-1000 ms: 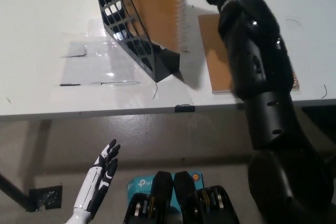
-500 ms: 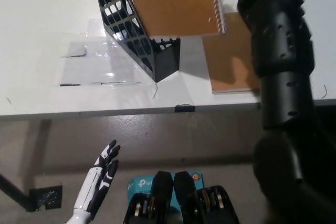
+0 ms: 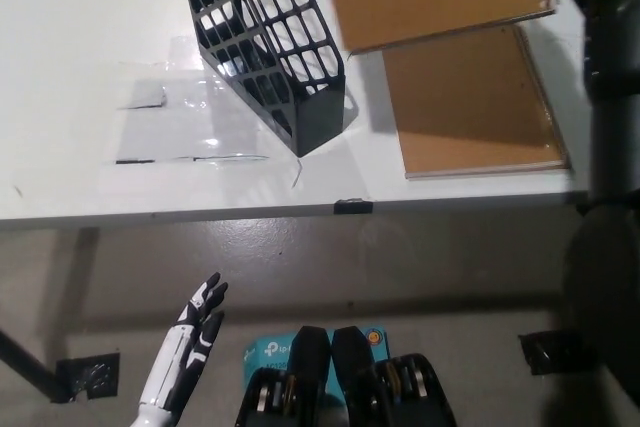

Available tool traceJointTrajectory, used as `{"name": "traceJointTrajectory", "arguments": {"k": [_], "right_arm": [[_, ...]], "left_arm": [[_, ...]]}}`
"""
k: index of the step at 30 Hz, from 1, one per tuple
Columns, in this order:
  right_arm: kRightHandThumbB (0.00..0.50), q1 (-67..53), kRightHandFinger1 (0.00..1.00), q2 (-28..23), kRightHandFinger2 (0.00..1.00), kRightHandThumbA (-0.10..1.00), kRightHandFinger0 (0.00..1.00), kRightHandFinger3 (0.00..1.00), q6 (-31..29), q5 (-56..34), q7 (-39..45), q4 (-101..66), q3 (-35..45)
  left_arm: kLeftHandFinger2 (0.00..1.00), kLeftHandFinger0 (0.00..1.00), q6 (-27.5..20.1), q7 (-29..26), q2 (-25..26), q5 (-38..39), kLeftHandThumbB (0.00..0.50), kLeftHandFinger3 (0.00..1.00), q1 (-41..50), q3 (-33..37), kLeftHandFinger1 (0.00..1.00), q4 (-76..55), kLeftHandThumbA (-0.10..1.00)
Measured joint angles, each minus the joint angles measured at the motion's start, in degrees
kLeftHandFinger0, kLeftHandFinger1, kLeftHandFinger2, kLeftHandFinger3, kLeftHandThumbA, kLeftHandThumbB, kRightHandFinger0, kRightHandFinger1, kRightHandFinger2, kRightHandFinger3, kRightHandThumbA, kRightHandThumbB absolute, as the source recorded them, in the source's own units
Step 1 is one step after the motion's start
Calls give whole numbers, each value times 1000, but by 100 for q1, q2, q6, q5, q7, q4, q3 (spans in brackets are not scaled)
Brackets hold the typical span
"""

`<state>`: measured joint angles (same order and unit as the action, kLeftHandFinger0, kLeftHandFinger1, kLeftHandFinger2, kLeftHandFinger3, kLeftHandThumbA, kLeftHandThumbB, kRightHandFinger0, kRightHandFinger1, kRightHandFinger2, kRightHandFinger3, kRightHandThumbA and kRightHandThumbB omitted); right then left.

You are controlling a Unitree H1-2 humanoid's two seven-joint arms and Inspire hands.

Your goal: Use the right hand to pick up a book from the book holder on the left side and put it on another book on the right side

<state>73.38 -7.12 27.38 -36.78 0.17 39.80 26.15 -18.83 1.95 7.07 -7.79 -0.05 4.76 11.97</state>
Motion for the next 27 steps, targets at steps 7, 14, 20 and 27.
{"name": "traceJointTrajectory", "arguments": {"k": [7,14,20,27], "right_arm": [[108,0,217,-149,630,-100,0,1000,0,-74,-11,470,24],[74,-2,255,-228,624,-100,0,1000,-16,-37,7,1321,115],[88,-26,154,-277,659,-100,0,1000,-258,77,86,2005,106],[131,-26,106,-348,663,-100,0,1000,-482,198,121,2862,124]], "left_arm": [[1000,951,-2,0,0,7,137,1000,74,-2,1000,-1,989],[1000,935,1,-1,0,8,153,1000,100,-8,1000,-8,968],[1000,935,-2,-1,-1,11,128,1000,104,-10,1000,-6,967],[1000,947,-2,-1,-2,23,155,1000,126,-17,1000,-7,951]]}}
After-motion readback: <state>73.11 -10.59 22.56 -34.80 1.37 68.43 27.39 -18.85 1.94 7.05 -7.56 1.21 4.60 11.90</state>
